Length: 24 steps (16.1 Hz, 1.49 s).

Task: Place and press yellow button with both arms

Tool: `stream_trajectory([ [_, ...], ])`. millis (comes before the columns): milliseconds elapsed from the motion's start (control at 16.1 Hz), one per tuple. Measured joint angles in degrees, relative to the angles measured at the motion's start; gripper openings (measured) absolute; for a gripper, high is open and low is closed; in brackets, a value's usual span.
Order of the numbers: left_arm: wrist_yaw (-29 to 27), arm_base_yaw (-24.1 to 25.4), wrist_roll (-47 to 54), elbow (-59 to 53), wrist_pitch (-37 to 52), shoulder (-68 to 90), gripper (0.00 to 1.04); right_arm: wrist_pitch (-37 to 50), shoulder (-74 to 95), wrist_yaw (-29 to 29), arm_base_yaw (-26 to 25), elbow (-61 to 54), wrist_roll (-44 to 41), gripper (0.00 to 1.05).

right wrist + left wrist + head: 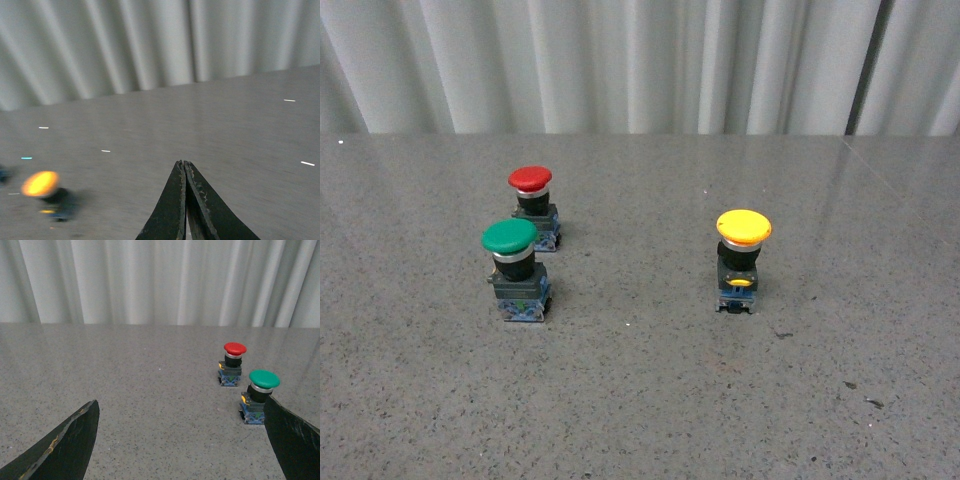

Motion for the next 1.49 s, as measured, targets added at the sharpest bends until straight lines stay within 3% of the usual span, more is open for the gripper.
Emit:
stream_trajectory([
  [186, 0.07, 0.0, 0.0, 0.0, 0.0, 0.0, 0.98, -10.97, -18.97, -0.04, 0.2, -6.25, -5.92, 0.02],
  [867, 0.13, 0.0, 0.0, 0.0, 0.02, 0.0, 0.98, -13.84, -30.84, 0.02, 0.15, -11.58, -7.39, 0.02],
  [991, 0.07, 0.0, 0.0, 0.0, 0.02, 0.0, 0.98, -24.3, -39.69, -0.02, 0.15, -12.0, -7.5, 0.02],
  [1487, 0.15, 0.0, 0.0, 0.0, 0.0, 0.0, 0.98, -24.39, -41.07, 0.02, 0.15, -11.98, -7.5, 0.02],
])
